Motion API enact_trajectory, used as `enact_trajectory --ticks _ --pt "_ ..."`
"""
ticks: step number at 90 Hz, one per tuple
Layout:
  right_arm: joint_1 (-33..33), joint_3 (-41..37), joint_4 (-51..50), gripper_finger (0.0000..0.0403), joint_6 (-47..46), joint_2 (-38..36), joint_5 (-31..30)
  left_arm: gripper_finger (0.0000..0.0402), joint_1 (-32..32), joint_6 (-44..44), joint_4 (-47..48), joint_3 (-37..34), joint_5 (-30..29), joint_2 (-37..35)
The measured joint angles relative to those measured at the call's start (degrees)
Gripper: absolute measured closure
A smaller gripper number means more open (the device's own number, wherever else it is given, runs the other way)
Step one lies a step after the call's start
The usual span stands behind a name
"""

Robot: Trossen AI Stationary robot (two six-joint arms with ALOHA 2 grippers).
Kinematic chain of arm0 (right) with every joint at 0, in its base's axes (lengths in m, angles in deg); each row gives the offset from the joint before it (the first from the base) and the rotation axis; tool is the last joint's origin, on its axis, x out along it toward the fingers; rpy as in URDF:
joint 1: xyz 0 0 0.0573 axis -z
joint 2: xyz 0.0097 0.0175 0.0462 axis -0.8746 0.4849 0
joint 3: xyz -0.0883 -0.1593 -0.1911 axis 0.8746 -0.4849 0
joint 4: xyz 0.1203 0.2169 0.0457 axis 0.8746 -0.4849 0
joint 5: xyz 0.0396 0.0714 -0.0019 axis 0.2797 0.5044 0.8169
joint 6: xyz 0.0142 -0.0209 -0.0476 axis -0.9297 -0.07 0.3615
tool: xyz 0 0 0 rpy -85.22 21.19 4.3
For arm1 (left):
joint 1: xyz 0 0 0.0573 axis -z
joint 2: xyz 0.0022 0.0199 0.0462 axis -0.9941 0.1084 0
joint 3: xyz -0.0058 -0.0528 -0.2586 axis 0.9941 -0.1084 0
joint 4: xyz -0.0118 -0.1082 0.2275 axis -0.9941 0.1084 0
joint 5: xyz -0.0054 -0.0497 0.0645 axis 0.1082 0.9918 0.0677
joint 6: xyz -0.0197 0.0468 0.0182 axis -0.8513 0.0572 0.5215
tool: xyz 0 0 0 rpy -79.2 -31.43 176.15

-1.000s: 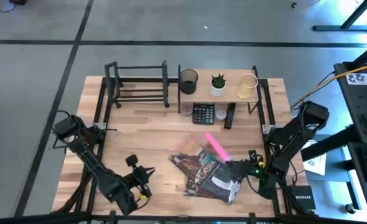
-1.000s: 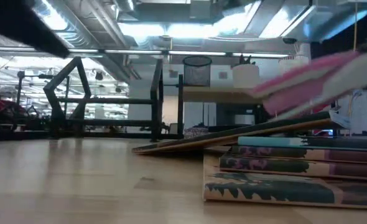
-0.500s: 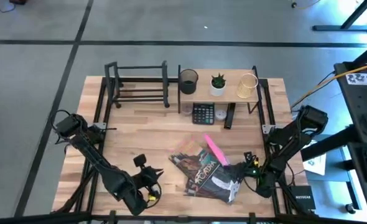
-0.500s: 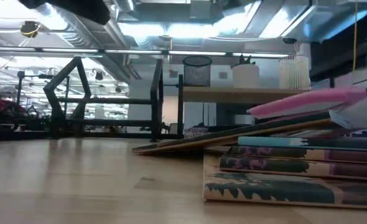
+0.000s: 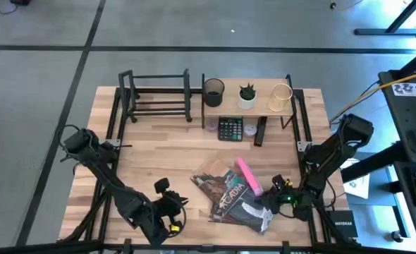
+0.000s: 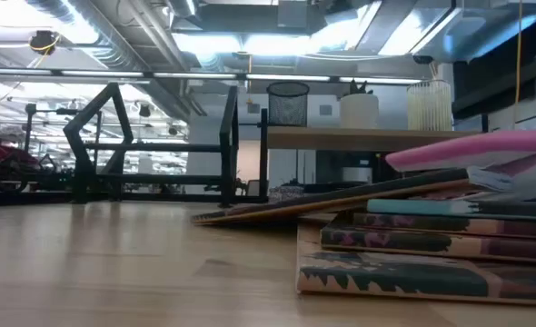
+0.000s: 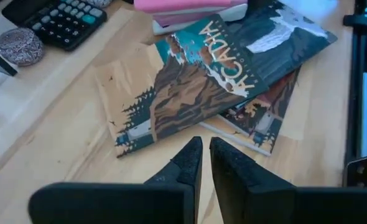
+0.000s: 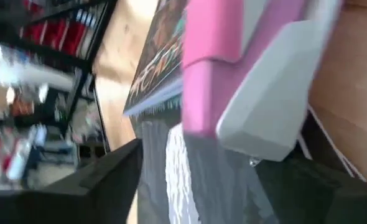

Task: Stock shelves
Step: Put the pink stapler under the shelf

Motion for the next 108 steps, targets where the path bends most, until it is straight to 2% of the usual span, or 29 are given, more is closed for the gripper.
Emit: enact_trajectory --ticks 11,16,26,35,43,53,59,68,80,89,108 --pt "0.4 0.0 0.3 0.0089 4.7 0.0 0.7 0.0385 -2.5 1.5 0.3 0.0 2.6 -0.3" --pt "0.8 0.1 -1.1 0.0088 7.3 -0.5 2.9 0.0385 -3.4 2.3 0.2 0.0 3.0 -0.4" --pt "2.4 1.7 -7.3 0.0088 9.8 -2.1 10.8 0.0385 -5.3 5.2 0.0 0.0 4.0 -0.6" --pt "4.0 4.4 -14.5 0.0088 10.0 -4.4 20.2 0.0385 -7.0 9.8 -0.1 0.0 4.0 -0.6" --pt "5.2 9.2 -26.9 0.0087 11.1 -6.1 27.6 0.0385 -8.7 14.2 -0.1 0.0 3.8 -0.7" --pt "5.7 17.9 -53.0 0.0092 11.9 -6.3 33.3 0.0385 -10.8 17.8 -0.1 0.0 3.7 -0.7" --pt "5.6 23.3 -66.4 0.0098 12.2 -6.0 33.2 0.0385 -11.8 19.6 -0.1 0.0 3.7 -0.7" --pt "5.6 28.1 -76.3 0.0106 13.5 -5.8 31.5 0.0385 -12.8 21.0 -0.1 0.0 3.6 -0.8" --pt "5.6 28.4 -72.0 0.0109 26.6 -5.5 29.2 0.0385 -13.2 21.5 0.0 0.0 2.3 -0.8" --pt "5.7 27.3 -72.6 0.0109 34.3 -3.4 28.9 0.0385 -13.1 21.6 0.1 -0.2 1.1 -0.8" --pt "5.8 27.0 -81.0 0.011 34.9 2.6 26.5 0.0385 -12.6 22.9 0.6 -0.3 0.6 -0.8"
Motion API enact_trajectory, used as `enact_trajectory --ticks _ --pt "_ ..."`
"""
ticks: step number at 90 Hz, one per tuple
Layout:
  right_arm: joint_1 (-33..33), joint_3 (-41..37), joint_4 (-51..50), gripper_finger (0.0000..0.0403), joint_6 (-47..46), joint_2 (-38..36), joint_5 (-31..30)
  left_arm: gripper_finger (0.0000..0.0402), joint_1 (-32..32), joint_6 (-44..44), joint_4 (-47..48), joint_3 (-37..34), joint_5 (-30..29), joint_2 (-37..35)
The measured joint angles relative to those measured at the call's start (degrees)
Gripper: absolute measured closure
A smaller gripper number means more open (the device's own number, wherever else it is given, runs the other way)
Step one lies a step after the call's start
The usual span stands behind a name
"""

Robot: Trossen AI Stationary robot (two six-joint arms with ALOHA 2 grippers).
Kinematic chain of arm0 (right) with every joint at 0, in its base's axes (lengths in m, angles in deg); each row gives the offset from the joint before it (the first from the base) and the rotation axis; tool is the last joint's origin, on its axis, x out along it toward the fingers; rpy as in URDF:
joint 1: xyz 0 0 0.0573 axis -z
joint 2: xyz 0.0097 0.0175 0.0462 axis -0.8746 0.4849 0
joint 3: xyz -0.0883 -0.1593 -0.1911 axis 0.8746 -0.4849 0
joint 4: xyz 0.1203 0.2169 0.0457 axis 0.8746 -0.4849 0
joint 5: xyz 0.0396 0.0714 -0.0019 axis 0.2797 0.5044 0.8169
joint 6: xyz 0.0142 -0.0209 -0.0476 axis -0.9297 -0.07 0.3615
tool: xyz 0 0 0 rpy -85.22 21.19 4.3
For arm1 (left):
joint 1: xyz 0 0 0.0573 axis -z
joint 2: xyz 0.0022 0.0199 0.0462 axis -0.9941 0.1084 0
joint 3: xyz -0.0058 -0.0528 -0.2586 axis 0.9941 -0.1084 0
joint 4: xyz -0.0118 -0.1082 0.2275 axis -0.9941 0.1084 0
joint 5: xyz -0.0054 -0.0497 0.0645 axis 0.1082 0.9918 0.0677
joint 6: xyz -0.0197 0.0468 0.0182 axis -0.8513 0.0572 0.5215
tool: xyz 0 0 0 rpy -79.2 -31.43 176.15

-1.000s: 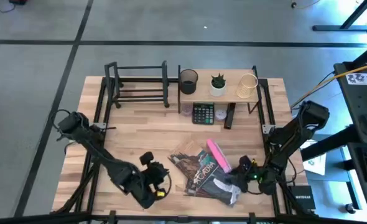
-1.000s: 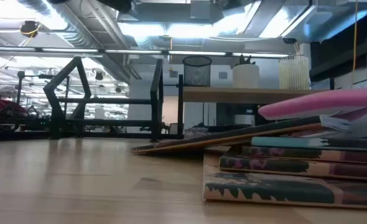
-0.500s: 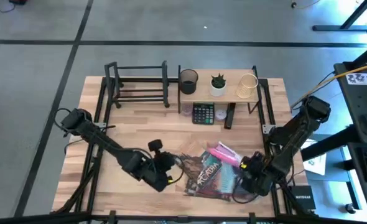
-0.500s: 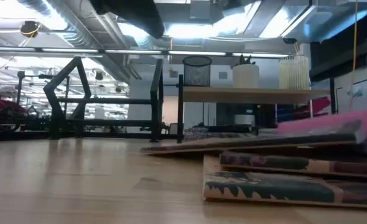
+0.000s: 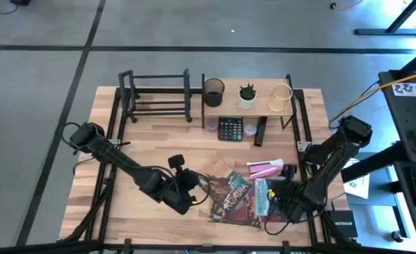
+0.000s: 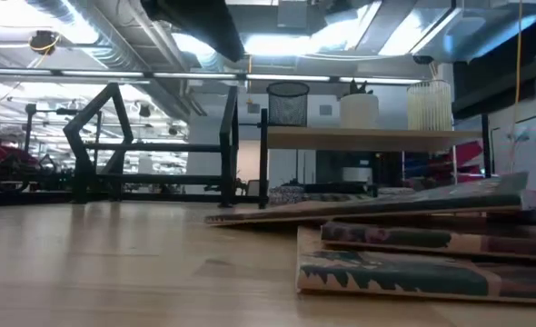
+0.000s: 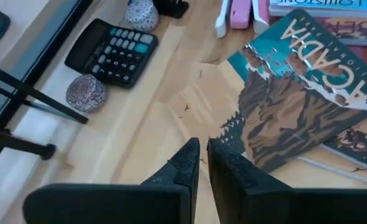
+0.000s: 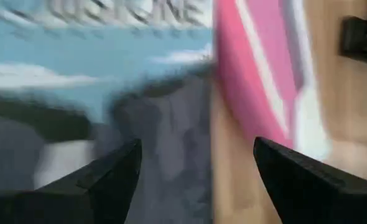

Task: Stock shelves
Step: Put the pink stapler under the shelf

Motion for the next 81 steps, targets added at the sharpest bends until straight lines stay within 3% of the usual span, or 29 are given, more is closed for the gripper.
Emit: enact_trajectory --ticks 14,38,54,81 --pt "1.9 0.8 -1.1 0.011 5.7 -0.2 2.1 0.0385 0.0 -3.5 2.7 0.0 0.1 0.0" --pt "11.6 -0.1 -3.0 0.011 28.4 -0.2 9.2 0.0385 1.1 -7.6 2.8 0.0 -0.3 0.1" --pt "18.9 -3.3 -0.4 0.0112 30.1 0.9 13.3 0.0385 2.9 -7.6 2.9 0.0 -0.6 0.1" --pt "29.1 0.0 10.4 0.0132 30.2 0.8 12.6 0.0385 6.8 -10.4 6.2 0.0 -2.4 0.2"
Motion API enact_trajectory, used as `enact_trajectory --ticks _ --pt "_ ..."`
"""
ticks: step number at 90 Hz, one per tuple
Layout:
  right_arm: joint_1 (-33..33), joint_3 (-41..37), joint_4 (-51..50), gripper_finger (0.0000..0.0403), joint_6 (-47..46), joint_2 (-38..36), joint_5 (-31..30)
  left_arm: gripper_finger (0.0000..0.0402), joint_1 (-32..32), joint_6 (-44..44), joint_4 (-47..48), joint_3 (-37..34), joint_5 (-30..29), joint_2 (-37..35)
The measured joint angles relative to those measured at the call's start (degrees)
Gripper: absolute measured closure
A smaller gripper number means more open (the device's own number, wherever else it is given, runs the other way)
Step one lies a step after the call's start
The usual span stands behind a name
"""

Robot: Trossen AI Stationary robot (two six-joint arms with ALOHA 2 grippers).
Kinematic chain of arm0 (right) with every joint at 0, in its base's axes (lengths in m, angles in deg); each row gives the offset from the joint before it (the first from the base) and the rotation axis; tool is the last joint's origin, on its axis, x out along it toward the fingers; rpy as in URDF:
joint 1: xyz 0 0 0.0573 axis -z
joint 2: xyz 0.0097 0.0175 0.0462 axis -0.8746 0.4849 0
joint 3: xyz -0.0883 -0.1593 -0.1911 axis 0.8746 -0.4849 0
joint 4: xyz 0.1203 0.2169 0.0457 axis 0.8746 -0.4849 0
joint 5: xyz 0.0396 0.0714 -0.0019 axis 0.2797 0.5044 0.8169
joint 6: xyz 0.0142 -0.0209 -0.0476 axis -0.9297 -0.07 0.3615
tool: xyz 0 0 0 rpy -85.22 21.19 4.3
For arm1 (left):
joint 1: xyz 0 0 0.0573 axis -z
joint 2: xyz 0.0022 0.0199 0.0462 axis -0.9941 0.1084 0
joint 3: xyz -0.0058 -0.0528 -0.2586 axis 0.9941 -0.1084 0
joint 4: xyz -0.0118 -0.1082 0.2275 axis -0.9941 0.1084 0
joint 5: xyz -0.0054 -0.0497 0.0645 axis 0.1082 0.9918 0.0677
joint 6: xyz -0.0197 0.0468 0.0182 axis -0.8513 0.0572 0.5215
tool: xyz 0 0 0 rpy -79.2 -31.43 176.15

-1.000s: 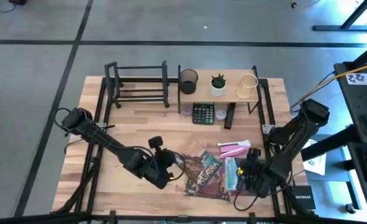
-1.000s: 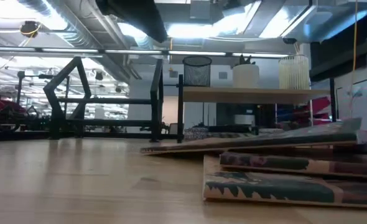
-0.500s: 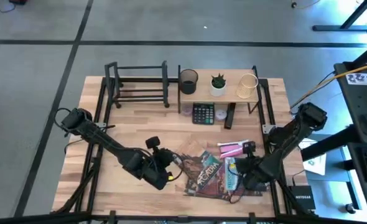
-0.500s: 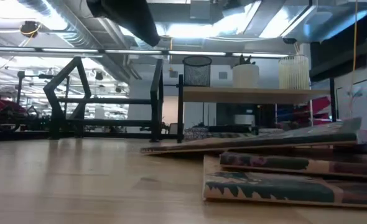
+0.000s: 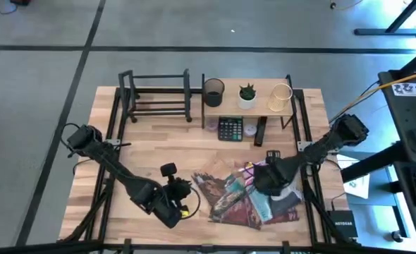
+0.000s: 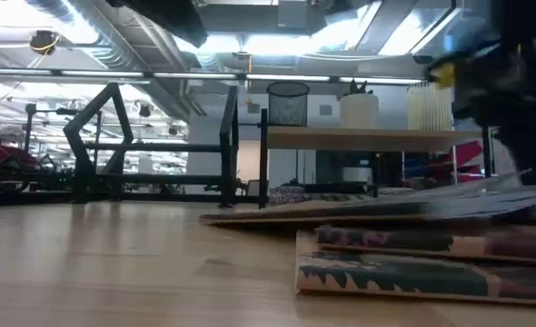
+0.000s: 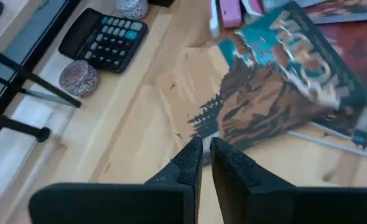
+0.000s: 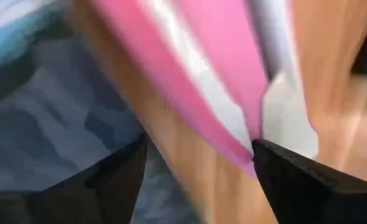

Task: Stock shelves
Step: Put the pink stapler under the shelf

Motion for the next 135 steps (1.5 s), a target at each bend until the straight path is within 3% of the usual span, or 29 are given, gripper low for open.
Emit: enact_trajectory --ticks 11,26,41,54,59,73,84,114,135 --pt "2.7 3.6 5.1 0.0133 2.4 -0.2 -1.1 0.0385 1.3 -3.3 3.9 0.0 -2.0 0.0" --pt "4.2 10.1 4.2 0.0133 9.2 -2.1 -4.5 0.0385 2.0 -7.7 8.3 0.0 -3.7 0.0" --pt "2.4 12.4 1.6 0.0133 24.0 -2.8 -9.5 0.0385 0.7 -8.9 8.4 0.0 -6.7 0.0" --pt "2.7 12.3 3.1 0.0133 28.6 -0.5 -5.5 0.0385 -4.5 -7.3 5.7 -0.1 -3.3 0.1" --pt "2.1 12.3 5.8 0.0133 27.5 0.7 -4.4 0.0385 -6.6 -1.1 0.8 -0.1 -0.5 0.5" --pt "-1.5 12.3 13.0 0.0133 25.1 3.9 -3.7 0.0385 -7.3 28.6 -18.7 -0.1 10.4 2.9" --pt "-3.1 12.3 13.4 0.0133 20.1 4.5 -8.4 0.0384 -8.1 40.4 -28.4 0.0 16.1 7.0" --pt "-11.8 12.3 1.1 0.0133 -3.5 -0.3 -20.8 0.0377 -15.6 36.4 -43.1 -0.1 28.7 16.9" --pt "-17.2 12.3 0.8 0.0133 -11.7 -0.3 -25.4 0.0288 -18.5 29.8 -42.6 0.0 29.6 17.2"
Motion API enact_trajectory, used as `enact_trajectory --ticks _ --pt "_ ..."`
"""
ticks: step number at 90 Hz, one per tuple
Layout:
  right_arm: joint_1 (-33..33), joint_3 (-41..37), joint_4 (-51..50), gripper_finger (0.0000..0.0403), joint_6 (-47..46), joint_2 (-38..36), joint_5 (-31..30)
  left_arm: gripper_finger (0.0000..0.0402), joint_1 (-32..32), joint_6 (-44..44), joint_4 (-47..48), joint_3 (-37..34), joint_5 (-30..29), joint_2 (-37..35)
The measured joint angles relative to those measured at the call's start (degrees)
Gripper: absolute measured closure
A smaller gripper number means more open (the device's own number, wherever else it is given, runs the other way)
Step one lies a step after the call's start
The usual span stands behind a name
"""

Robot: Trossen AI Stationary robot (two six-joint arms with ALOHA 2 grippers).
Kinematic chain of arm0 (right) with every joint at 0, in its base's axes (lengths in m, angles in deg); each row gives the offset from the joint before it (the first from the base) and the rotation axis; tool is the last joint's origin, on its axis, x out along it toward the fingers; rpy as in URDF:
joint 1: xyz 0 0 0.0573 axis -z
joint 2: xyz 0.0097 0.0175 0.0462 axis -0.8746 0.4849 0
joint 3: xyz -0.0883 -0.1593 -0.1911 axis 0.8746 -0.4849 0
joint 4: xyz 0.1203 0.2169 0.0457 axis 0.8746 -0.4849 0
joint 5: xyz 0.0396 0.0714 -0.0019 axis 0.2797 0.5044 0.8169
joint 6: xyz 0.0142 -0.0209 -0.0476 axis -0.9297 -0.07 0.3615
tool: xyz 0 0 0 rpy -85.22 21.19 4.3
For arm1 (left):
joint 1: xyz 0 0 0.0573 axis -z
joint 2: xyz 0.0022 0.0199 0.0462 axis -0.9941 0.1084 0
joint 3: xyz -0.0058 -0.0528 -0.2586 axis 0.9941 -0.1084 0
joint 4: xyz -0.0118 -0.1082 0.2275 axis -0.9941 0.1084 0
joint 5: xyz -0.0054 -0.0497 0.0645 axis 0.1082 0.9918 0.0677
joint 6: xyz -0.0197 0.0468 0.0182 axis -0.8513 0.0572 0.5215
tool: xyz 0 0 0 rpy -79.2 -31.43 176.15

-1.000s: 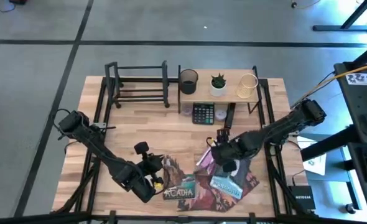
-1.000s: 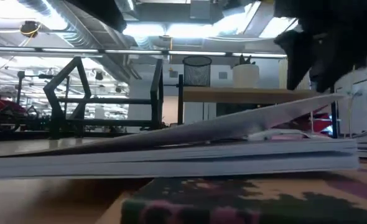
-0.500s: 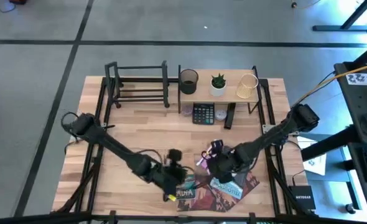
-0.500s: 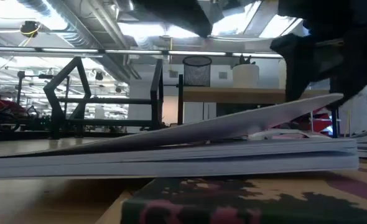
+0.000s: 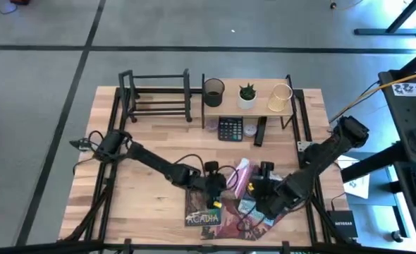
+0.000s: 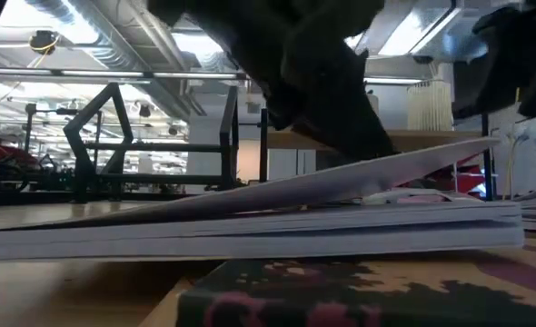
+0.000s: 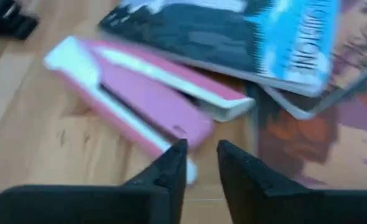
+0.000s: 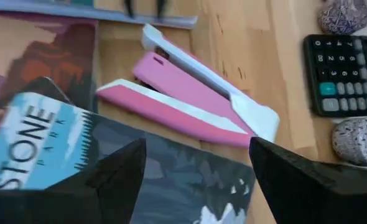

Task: Stock shelves
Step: Put the pink stapler under the shelf

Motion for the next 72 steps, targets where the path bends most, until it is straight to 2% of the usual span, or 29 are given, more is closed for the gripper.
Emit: enact_trajectory --ticks 15,27,45,72 --pt "-2.5 0.0 -0.7 0.0133 -3.5 0.0 -3.6 0.0218 -1.7 -3.2 0.0 0.0 2.2 0.7" --pt "-3.8 0.0 -1.2 0.0133 -6.0 0.0 -4.7 0.02 -2.3 -5.0 0.6 0.0 2.6 1.8" --pt "-4.9 0.0 -1.3 0.0133 -7.7 0.0 -5.3 0.0205 -2.5 -6.1 0.1 0.0 3.2 3.1" --pt "-4.9 0.0 -1.0 0.0133 -8.1 0.0 -6.3 0.0261 -3.5 -6.7 1.0 0.0 2.8 4.4"
